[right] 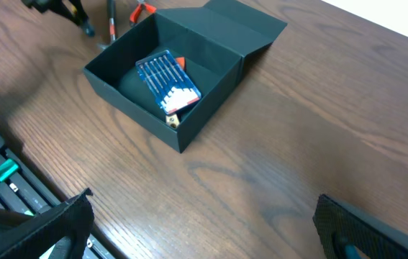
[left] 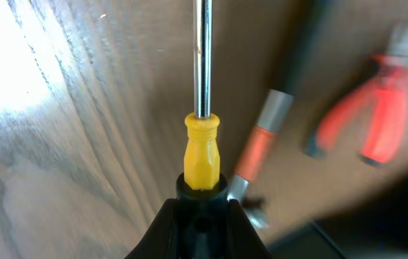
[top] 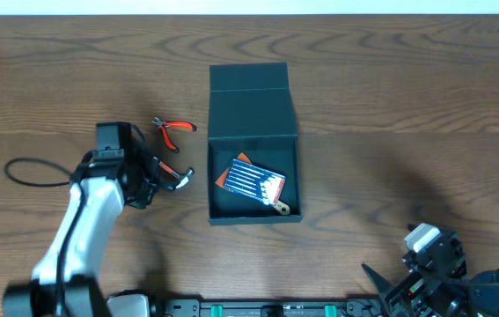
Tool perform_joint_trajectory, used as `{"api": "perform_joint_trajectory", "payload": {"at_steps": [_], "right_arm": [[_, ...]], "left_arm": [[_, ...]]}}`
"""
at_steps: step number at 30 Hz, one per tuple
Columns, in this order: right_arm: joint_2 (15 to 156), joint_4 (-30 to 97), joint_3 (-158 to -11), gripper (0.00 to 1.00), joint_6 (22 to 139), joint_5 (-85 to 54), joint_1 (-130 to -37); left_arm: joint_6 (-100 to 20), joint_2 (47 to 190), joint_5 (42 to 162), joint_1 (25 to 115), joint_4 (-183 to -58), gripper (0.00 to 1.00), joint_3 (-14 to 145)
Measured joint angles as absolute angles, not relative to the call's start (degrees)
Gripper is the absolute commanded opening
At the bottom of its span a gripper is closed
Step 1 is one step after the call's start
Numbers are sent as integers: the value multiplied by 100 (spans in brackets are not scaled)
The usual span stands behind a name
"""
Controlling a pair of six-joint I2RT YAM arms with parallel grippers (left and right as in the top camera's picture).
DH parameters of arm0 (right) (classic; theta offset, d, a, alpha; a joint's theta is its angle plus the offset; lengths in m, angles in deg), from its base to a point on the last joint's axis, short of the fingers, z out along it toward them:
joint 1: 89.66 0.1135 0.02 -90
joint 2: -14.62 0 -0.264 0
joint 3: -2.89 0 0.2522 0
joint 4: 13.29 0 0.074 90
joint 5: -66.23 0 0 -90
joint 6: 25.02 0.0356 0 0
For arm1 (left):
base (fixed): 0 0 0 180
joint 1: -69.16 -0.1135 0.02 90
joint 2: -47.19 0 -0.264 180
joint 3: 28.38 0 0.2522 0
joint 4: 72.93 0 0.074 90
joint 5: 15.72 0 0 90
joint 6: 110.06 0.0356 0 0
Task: Pack container
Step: 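Lift the screwdriver with the left gripper and lower it into the box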
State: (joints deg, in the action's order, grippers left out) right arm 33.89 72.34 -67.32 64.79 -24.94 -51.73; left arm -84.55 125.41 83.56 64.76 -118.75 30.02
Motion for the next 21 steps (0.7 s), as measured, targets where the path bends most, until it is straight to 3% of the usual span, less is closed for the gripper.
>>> {"api": "perform_joint_trajectory", "payload": {"at_steps": [8,21], "right_arm": [[3389,7234,-6732,99,6479,-2494,-5173],[3389,7236,-6732,99,6479,-2494,-5173]], "left_arm": [[-8486,11391,8358,7062,-11993,6,3002],[-9867,12141,8211,9800,-11748,6,3983]]}}
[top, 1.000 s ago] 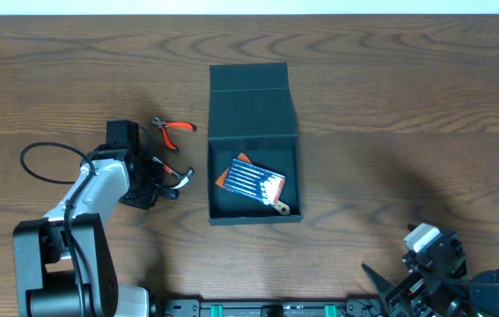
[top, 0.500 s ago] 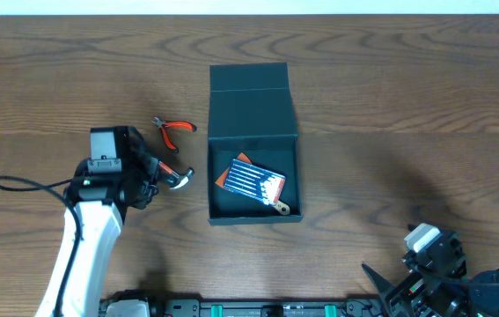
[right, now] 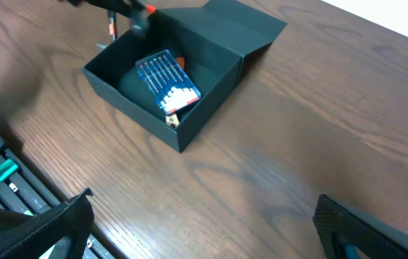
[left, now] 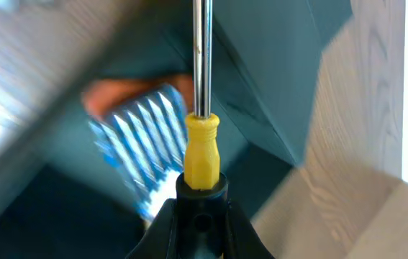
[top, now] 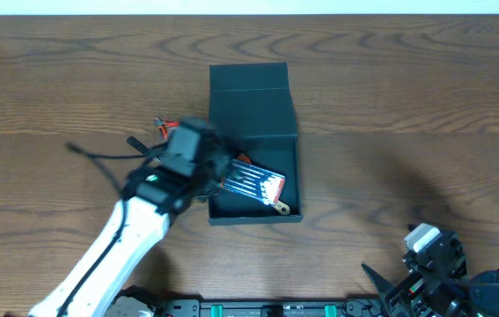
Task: Pack container
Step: 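Lift the screwdriver with the left gripper and lower it into the box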
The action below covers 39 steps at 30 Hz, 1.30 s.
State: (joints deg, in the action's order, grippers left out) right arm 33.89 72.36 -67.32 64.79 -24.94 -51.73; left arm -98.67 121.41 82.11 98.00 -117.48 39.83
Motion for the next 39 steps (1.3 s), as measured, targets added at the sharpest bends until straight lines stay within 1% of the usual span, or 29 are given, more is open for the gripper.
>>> {"api": "perform_joint_trajectory", "payload": {"at_steps": [6,11,15,20,26,35,36,37,38,39], "right_arm": [[3389,7234,-6732,99,6479,-2494,-5173],[3389,7234,-6732,99,6479,-2494,-5173],[3389,7234,-6732,99,6479,-2494,-5173],[3389,7236,-6732,99,6479,-2492,-5173],[3389,7236,-6732,99,6479,-2494,-5173],[3389,7236,-6732,99,6479,-2494,-5173],[3389,7236,-6732,99,6479,-2494,-5173],[3389,7236,-6732,99,6479,-2494,-5173],[3389,7236,-6732,99,6479,-2494,-5173],[3389,7236,-6732,99,6479,-2494,-5173]], "left_arm": [[-10833,12969,8159,10397,-11398,6,4250],[-11915,13522,8159,10651,-11381,6,4250],[-12499,13843,8159,10771,-11138,6,4250],[-12789,14324,8124,10780,-10515,6,4252],[-12833,14761,7820,10780,-9973,6,4265],[-12914,14910,7650,10780,-9868,7,4305],[-12918,14910,7643,10780,-9866,15,4307],[-12916,14910,7639,10780,-9868,17,4307],[-12931,14908,7632,10780,-9868,23,4307],[-12920,14908,7619,10780,-9875,31,4307]]}}
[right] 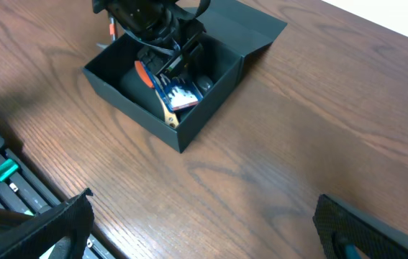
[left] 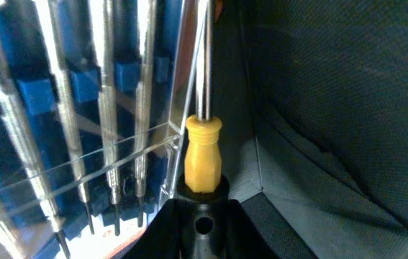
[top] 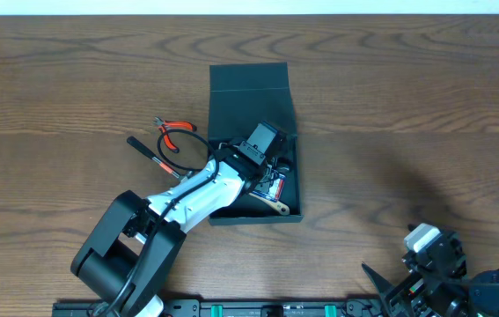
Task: Pack container
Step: 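Lift the screwdriver with the left gripper and lower it into the box, then open the left gripper and move it back to the hammer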
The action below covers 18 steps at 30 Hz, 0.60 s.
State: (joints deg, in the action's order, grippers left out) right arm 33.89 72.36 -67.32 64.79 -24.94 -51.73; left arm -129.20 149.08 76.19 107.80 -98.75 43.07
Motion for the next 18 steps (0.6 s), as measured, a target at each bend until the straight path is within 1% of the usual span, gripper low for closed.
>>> {"api": "perform_joint_trajectory", "payload": {"at_steps": [1,3,5,12,15,18], "right_arm": [[3389,7236,-6732,99,6479,-2494,-5173],[3389,7234,-6732,99,6479,-2494,-5173],[3389,7236,-6732,99,6479,-2494,-5173],[3389,7234,-6732,99,6479,-2494,-5173],[3389,7234,-6732,99,6479,-2496,-5173],[3389,7234,-6732,99,6479,-2494,-5173]], "left_arm": [[-12910,14906,7599,10780,-9879,38,4307],[-12899,14855,7549,10777,-9866,45,4315],[-12883,14755,7495,10773,-9914,49,4315],[-12590,13929,7112,10756,-10146,57,4315],[-12335,13367,6904,10657,-10677,65,4318],[-12013,12750,6710,10345,-11630,72,4324]]}}
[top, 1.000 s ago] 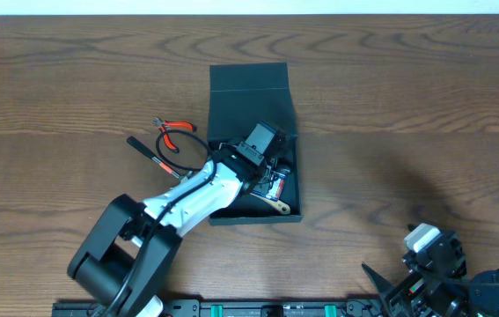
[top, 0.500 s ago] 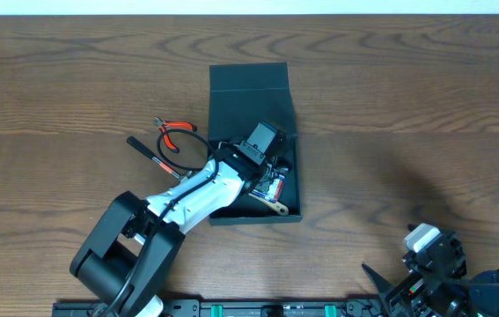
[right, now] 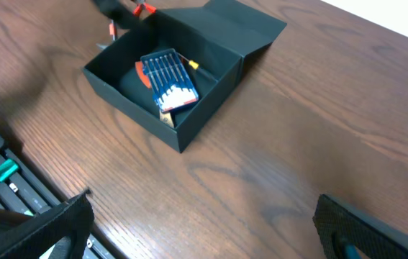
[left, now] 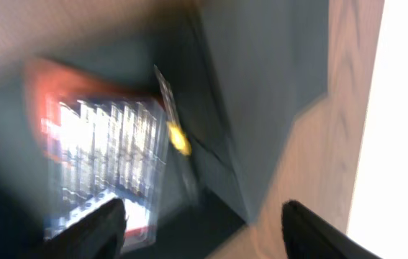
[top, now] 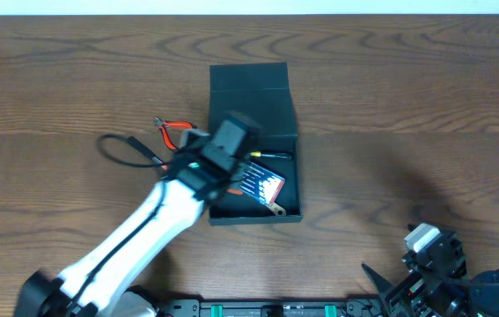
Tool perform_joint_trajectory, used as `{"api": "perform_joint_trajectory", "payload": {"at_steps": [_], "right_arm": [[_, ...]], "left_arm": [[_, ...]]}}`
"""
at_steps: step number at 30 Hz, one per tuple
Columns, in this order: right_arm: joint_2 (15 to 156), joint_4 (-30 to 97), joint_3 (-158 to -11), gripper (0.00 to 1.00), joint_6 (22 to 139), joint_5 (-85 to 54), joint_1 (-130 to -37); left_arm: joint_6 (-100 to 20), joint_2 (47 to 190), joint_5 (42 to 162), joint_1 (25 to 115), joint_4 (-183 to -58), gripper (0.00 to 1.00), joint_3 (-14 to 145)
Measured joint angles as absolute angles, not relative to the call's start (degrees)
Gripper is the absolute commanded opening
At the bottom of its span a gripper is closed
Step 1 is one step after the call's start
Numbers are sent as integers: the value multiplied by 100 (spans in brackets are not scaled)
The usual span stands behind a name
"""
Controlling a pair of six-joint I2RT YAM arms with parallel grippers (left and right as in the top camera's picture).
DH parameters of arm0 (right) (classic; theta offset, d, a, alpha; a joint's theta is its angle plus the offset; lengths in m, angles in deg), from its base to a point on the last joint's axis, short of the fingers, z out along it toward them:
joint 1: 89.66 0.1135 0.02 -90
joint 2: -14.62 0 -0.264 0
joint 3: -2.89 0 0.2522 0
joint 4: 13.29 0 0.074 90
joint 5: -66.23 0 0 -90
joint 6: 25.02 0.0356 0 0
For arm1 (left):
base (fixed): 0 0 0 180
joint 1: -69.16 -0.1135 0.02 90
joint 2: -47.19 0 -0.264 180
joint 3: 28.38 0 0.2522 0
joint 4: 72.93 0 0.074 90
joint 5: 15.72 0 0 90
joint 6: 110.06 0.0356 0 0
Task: Pack container
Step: 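Open the left gripper and move it back to the hammer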
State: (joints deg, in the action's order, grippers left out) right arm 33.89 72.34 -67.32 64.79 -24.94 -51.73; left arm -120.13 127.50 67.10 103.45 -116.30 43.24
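Note:
The dark open box stands mid-table with its lid folded back. Inside lie a blue pack of small screwdrivers and a yellow-handled screwdriver along the back wall, also seen in the right wrist view. My left gripper hovers open over the box's left part, nothing between its fingers; its view is blurred, with the yellow handle below. My right gripper rests open over bare wood at the table's near right.
Red-handled pliers lie on the table just left of the box, close to my left arm. A small tan piece sits in the box's front corner. The table's front rail runs along the near edge.
My left gripper was shut on the yellow-handled screwdriver low inside the box. It is now open and higher up, and the screwdriver lies in the box beside the blue pack.
My left gripper first held the yellow-handled screwdriver over the table left of the box, near the pliers. Then it was at the box's left edge, then deep inside beside the blue pack. Now the screwdriver lies in the box, released. The right arm stayed still.

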Motion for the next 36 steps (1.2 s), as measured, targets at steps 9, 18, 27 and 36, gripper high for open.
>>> {"api": "perform_joint_trajectory", "payload": {"at_steps": [9,18,27,36], "right_arm": [[3389,7236,-6727,99,6479,-2496,-5173],[3389,7236,-6727,99,6479,-2507,-5173],[3389,7234,-6727,99,6479,-2507,-5173],[3389,7234,-6727,99,6479,-2509,-5173]], "left_arm": [[-10687,12163,6537,8106,-13508,75,4326],[-8960,13800,7202,6655,-14111,76,5013],[-7972,14956,7440,6544,-14450,76,6353],[-7821,15852,7602,6544,-14421,76,6374]]}}
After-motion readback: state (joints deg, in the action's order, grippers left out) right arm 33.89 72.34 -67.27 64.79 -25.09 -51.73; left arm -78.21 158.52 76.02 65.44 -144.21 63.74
